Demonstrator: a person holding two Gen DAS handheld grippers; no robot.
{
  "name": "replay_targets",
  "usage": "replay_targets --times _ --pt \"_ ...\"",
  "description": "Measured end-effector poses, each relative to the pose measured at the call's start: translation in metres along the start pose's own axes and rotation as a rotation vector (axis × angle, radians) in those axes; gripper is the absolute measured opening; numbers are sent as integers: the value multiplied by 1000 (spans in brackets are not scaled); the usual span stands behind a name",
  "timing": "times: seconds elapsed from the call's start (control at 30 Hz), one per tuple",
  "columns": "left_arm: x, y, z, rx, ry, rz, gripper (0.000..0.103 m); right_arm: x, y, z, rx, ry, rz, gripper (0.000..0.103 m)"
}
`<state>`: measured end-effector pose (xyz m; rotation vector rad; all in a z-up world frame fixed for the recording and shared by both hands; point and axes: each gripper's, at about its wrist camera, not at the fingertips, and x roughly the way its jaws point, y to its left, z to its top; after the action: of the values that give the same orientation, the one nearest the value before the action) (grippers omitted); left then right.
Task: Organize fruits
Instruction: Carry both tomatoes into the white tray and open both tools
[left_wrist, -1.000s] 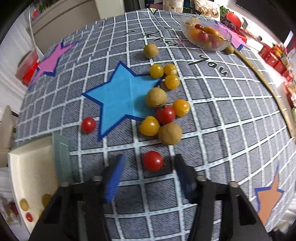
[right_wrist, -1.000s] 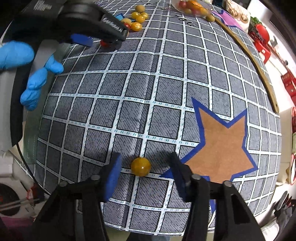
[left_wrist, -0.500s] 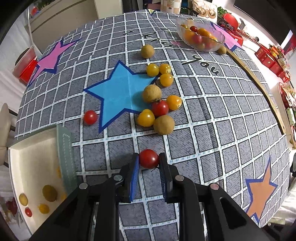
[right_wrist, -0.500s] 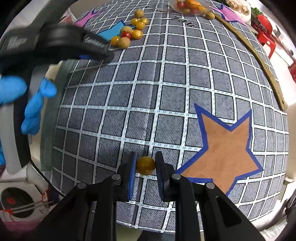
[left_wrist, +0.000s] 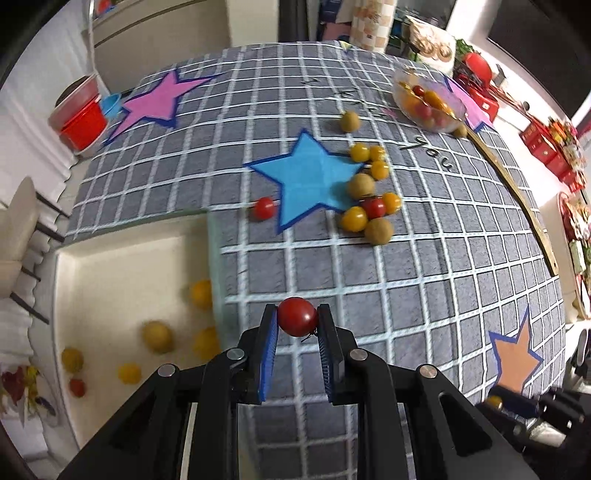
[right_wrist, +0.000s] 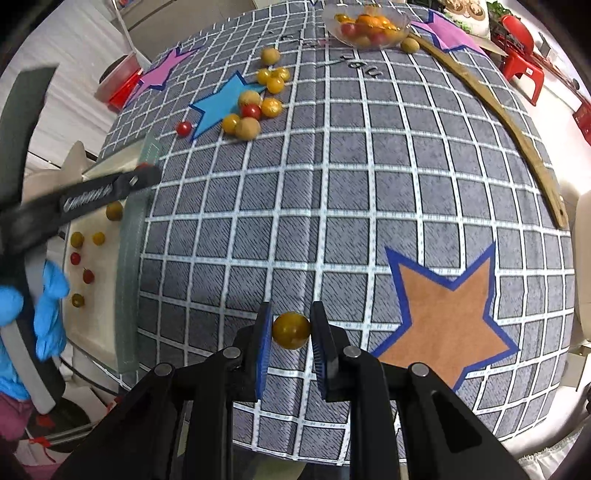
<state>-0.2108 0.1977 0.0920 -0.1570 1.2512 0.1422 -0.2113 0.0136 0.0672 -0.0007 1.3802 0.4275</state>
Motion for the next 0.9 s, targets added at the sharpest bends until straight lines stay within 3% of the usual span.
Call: replay_targets --times 0.47,0.67,0.9 --pt "-33 105 -22 -160 -44 93 23 -3 56 46 -110 -12 79 22" --pt "-18 151 -21 -218 -51 154 23 14 105 80 -192 -8 147 22" --pt "12 174 -9 -223 -56 197 23 55 162 129 -250 7 218 22"
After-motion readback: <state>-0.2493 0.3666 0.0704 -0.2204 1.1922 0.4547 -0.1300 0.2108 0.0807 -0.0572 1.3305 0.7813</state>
